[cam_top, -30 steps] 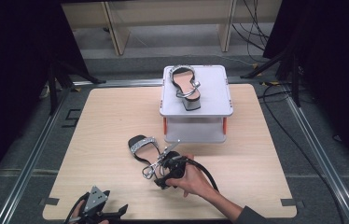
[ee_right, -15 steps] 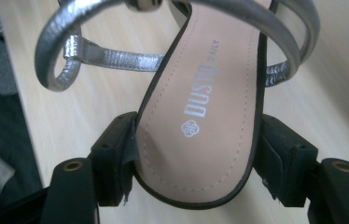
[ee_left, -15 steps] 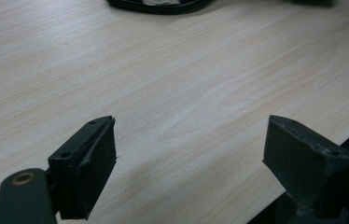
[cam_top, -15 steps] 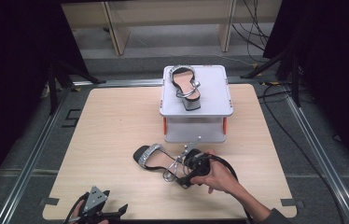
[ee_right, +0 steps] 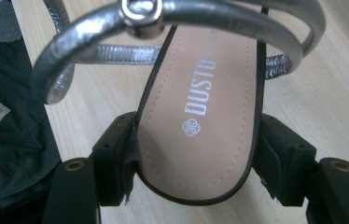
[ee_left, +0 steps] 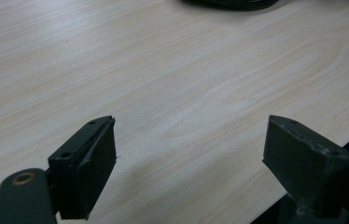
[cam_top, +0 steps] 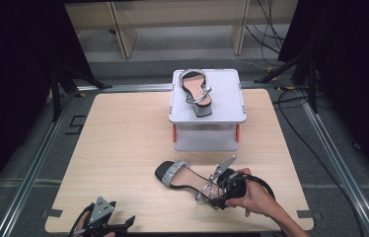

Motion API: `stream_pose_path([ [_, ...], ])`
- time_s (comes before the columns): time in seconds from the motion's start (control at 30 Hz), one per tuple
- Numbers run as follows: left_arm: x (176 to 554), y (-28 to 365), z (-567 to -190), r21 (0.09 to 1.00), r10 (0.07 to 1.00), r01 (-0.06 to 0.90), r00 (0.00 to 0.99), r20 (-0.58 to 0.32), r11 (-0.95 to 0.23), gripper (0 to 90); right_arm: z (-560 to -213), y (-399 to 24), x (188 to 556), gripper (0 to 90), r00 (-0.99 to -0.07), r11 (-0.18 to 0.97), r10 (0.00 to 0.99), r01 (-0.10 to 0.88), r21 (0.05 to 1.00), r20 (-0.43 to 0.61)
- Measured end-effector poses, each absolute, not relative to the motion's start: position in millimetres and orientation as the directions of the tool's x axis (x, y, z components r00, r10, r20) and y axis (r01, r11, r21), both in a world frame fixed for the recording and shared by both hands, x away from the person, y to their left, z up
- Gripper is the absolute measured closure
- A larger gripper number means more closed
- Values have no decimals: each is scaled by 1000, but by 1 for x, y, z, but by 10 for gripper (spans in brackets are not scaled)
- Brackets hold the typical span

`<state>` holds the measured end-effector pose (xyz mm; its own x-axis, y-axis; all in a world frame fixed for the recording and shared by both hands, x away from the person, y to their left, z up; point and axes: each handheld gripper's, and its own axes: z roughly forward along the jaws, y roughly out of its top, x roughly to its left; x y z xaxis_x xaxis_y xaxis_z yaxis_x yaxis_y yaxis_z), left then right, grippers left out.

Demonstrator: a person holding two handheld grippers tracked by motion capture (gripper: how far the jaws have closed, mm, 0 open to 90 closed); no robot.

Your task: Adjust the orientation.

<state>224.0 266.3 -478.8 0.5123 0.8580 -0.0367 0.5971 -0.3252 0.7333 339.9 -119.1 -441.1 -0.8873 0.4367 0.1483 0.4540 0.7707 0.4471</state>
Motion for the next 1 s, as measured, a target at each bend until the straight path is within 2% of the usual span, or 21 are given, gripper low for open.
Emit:
stream_pose_path([
  [0.1, 224, 266, -479, 735, 857, 595, 514, -37, -325, 165, -439, -122, 342, 343, -882, 760, 435, 468, 451, 182],
  [0.17, 224, 266, -479, 735, 857, 596, 514, -39, -324, 165, -429, -128, 344, 271, -875, 725, 443, 479, 495, 197],
  [0.23, 224, 266, -479, 738, 857, 595, 513, -45, -318, 165, -413, -133, 343, 254, -866, 693, 459, 487, 531, 195],
  [0.3, 224, 264, -480, 751, 855, 589, 515, -64, -299, 165, -396, -134, 342, 253, -854, 647, 480, 500, 575, 202],
  [0.43, 225, 265, -479, 729, 852, 594, 523, -31, -339, 165, -370, -119, 354, 263, -840, 588, 507, 502, 634, 195],
  [0.57, 224, 266, -478, 740, 853, 595, 519, -57, -313, 165, -373, -94, 371, 263, -815, 588, 541, 542, 600, 207],
  [0.6, 224, 266, -478, 741, 852, 595, 520, -58, -312, 165, -378, -83, 376, 261, -816, 626, 551, 542, 561, 174],
  [0.7, 224, 267, -478, 731, 848, 591, 528, -32, -341, 165, -390, -67, 384, 257, -835, 675, 536, 511, 532, 122],
  [0.77, 223, 264, -479, 753, 852, 587, 519, -68, -297, 165, -397, -58, 386, 251, -831, 690, 543, 523, 500, 119],
  [1.0, 223, 264, -479, 750, 850, 587, 522, -62, -306, 165, -422, -37, 394, 247, -841, 744, 533, 516, 425, 88],
])
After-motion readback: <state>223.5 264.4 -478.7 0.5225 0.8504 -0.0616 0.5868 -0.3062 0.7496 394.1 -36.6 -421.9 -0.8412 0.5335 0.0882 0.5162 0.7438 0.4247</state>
